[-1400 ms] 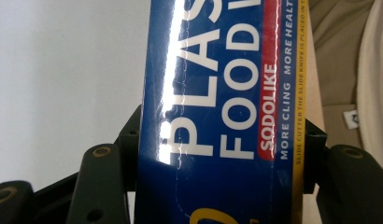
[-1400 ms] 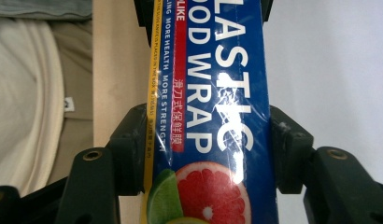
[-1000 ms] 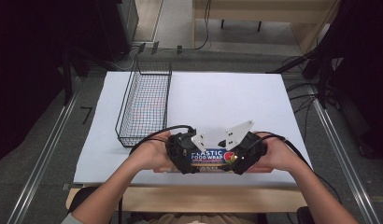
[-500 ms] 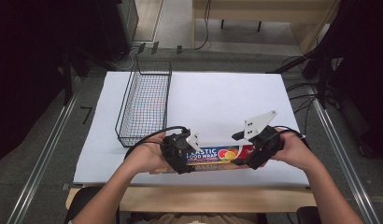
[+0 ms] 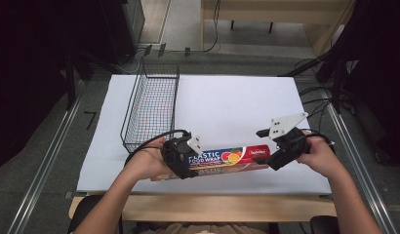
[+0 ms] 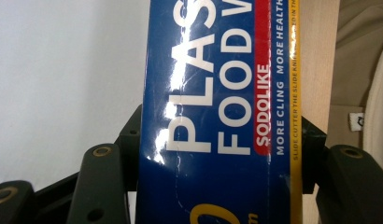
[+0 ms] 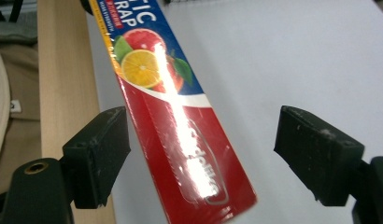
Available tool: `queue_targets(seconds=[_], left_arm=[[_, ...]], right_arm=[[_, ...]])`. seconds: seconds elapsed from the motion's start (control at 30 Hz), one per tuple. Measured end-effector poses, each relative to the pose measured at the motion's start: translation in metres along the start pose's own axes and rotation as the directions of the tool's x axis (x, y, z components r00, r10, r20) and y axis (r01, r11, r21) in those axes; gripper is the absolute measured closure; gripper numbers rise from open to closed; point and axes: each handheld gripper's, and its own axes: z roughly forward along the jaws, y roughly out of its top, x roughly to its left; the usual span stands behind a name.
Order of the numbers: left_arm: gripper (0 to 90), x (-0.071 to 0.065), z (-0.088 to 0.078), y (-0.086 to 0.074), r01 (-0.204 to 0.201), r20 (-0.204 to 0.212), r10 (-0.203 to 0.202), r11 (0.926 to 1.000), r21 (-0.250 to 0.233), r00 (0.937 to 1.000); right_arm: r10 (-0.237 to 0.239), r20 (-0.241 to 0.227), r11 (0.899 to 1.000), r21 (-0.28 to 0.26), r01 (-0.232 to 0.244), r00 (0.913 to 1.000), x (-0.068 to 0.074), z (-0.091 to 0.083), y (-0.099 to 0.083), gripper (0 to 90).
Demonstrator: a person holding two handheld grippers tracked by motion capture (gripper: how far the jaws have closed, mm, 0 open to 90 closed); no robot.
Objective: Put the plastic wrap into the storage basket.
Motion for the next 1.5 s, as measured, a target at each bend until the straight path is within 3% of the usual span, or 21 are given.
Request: queue_targets(seconds=[0.13, 0.27, 0.37, 0.43, 0.53, 0.57, 0.6, 0.63, 0.67, 0.73, 0.9, 0.93, 1.17, 1.2, 1.23, 1.3, 1.33, 1.37, 1.4, 1.5], left_arm=[[40.8, 0.0, -0.003, -0.002, 0.022, -0.011, -0.022, 0.9998, 0.001, 0.9997], [40.8, 0.003, -0.009, -0.003, 0.063, -0.013, -0.063, 0.998, -0.011, 0.9979], [40.8, 0.004, -0.015, -0.005, 0.085, -0.04, -0.086, 0.996, -0.027, 0.9955], [40.8, 0.006, -0.022, -0.006, 0.117, -0.066, -0.119, 0.9923, -0.042, 0.9906], [40.8, 0.008, -0.027, -0.007, 0.142, -0.062, -0.145, 0.9885, -0.052, 0.9874], [40.8, 0.009, -0.031, -0.007, 0.163, -0.069, -0.167, 0.9845, -0.064, 0.9834], [40.9, 0.009, -0.031, -0.007, 0.163, -0.069, -0.167, 0.9845, -0.064, 0.9834], [40.8, 0.011, -0.033, -0.007, 0.188, -0.075, -0.193, 0.9794, -0.074, 0.9783], [40.8, 0.011, -0.033, -0.007, 0.188, -0.075, -0.193, 0.9794, -0.074, 0.9783], [40.8, 0.014, -0.037, -0.005, 0.214, -0.09, -0.221, 0.9733, -0.084, 0.9711], [40.7, 0.018, -0.04, -0.004, 0.226, -0.104, -0.235, 0.9699, -0.09, 0.9664], [40.6, 0.019, -0.041, -0.004, 0.227, -0.104, -0.236, 0.9694, -0.093, 0.9661], [40.5, 0.027, -0.04, -0.004, 0.251, -0.099, -0.262, 0.9621, -0.106, 0.96], [40.6, 0.029, -0.04, -0.004, 0.262, -0.097, -0.272, 0.9591, -0.108, 0.9574], [40.6, 0.03, -0.041, -0.005, 0.268, -0.099, -0.279, 0.9569, -0.112, 0.9551], [40.6, 0.037, -0.042, -0.007, 0.295, -0.105, -0.308, 0.9473, -0.126, 0.9456], [40.6, 0.037, -0.042, -0.007, 0.295, -0.105, -0.308, 0.9473, -0.126, 0.9456], [40.5, 0.041, -0.044, -0.009, 0.314, -0.116, -0.329, 0.94, -0.134, 0.937], [40.5, 0.041, -0.044, -0.009, 0.314, -0.116, -0.329, 0.94, -0.134, 0.937], [40.5, 0.051, -0.049, -0.012, 0.34, -0.14, -0.359, 0.9292, -0.145, 0.9227]], right_arm=[[0.019, 0.017, 0.999, -0.031, -0.019, 0.9997, -0.007, -0.004, -0.008, 18.5], [0.038, 0.01, 0.996, -0.076, -0.037, 0.9992, -0.019, -0.013, -0.027, 18.5], [0.058, 0.023, 0.996, -0.074, -0.056, 0.998, -0.023, -0.013, -0.038, 18.5], [0.082, 0.034, 0.995, -0.054, -0.08, 0.9961, -0.026, -0.008, -0.049, 18.5], [0.103, 0.033, 0.994, -0.032, -0.102, 0.9941, -0.027, -0.004, -0.057, 18.5], [0.116, 0.029, 0.993, -0.038, -0.115, 0.9928, -0.029, -0.001, -0.062, 18.5], [0.116, 0.029, 0.993, -0.038, -0.115, 0.9928, -0.029, -0.001, -0.062, 18.5], [0.133, 0.044, 0.99, -0.043, -0.131, 0.9902, -0.03, 0.003, -0.066, 18.5], [0.133, 0.044, 0.99, -0.043, -0.131, 0.9902, -0.03, 0.003, -0.066, 18.5], [0.156, 0.074, 0.988, -0.031, -0.154, 0.985, -0.031, 0.012, -0.068, 18.5], [0.18, 0.105, 0.984, -0.02, -0.179, 0.9781, -0.03, 0.026, -0.069, 18.5], [0.184, 0.13, 0.983, -0.015, -0.183, 0.9743, -0.028, 0.033, -0.068, 18.5], [0.196, 0.173, 0.981, -0.023, -0.195, 0.9653, -0.026, 0.043, -0.069, 18.5], [0.212, 0.183, 0.977, -0.031, -0.21, 0.9599, -0.024, 0.046, -0.07, 18.5], [0.212, 0.183, 0.977, -0.031, -0.21, 0.9599, -0.024, 0.046, -0.07, 18.5], [0.227, 0.211, 0.974, -0.029, -0.226, 0.9507, -0.024, 0.05, -0.072, 18.4], [0.227, 0.211, 0.974, -0.029, -0.226, 0.9507, -0.024, 0.05, -0.072, 18.4], [0.231, 0.222, 0.973, -0.036, -0.229, 0.9473, -0.024, 0.052, -0.073, 18.4], [0.241, 0.226, 0.97, -0.039, -0.238, 0.944, -0.025, 0.053, -0.073, 18.4], [0.247, 0.239, 0.969, -0.03, -0.247, 0.9391, -0.025, 0.059, -0.074, 18.4]])
